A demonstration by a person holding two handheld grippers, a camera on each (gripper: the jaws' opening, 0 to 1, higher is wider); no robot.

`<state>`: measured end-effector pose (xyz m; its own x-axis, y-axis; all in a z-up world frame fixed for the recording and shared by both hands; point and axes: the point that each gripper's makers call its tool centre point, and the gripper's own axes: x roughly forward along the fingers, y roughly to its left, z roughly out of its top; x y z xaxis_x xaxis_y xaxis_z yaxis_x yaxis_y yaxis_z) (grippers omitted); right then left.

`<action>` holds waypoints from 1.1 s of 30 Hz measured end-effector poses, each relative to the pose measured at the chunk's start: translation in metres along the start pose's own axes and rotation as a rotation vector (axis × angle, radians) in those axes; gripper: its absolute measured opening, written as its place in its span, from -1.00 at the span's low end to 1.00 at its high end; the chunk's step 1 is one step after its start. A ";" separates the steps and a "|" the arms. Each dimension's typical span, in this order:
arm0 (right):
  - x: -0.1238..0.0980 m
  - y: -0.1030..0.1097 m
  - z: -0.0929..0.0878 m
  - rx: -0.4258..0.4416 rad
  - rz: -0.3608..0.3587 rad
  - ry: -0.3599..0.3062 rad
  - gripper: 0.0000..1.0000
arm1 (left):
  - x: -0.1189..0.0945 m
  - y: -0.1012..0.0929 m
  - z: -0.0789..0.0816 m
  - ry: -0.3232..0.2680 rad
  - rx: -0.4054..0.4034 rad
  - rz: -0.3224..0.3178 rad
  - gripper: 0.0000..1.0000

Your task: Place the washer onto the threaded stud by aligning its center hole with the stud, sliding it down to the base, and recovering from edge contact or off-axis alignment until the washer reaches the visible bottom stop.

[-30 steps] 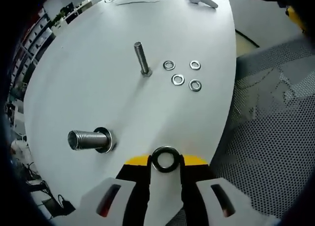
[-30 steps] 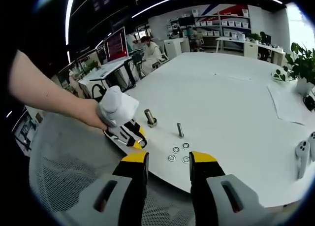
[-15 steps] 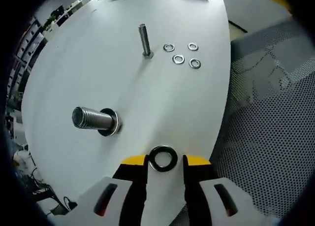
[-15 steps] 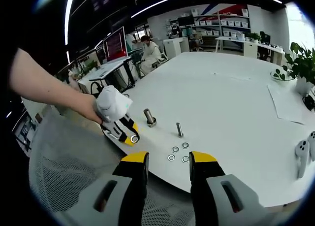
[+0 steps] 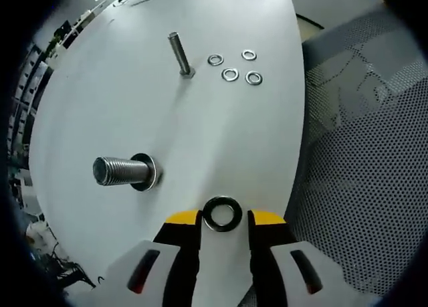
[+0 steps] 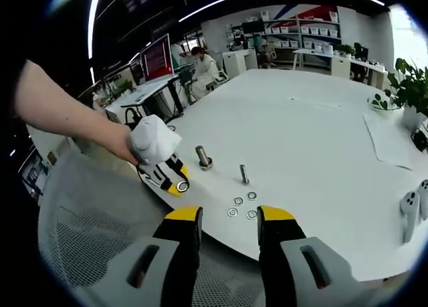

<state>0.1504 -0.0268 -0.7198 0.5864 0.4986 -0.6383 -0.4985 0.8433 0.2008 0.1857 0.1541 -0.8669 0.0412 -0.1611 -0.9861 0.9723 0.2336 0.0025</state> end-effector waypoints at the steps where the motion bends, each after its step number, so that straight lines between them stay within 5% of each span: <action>1: 0.000 0.000 0.000 0.001 0.001 0.001 -0.29 | 0.000 0.000 0.000 -0.001 0.000 0.001 -0.49; 10: 0.001 0.001 0.001 0.004 0.006 0.000 -0.29 | 0.001 0.001 -0.001 -0.010 -0.081 0.026 -0.60; 33: 0.001 0.000 0.000 0.011 0.007 0.001 -0.29 | 0.000 0.003 0.003 -0.024 -0.107 0.027 -0.63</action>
<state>0.1507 -0.0264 -0.7202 0.5826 0.5044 -0.6373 -0.4954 0.8420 0.2136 0.1897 0.1522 -0.8663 0.0742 -0.1763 -0.9815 0.9408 0.3387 0.0103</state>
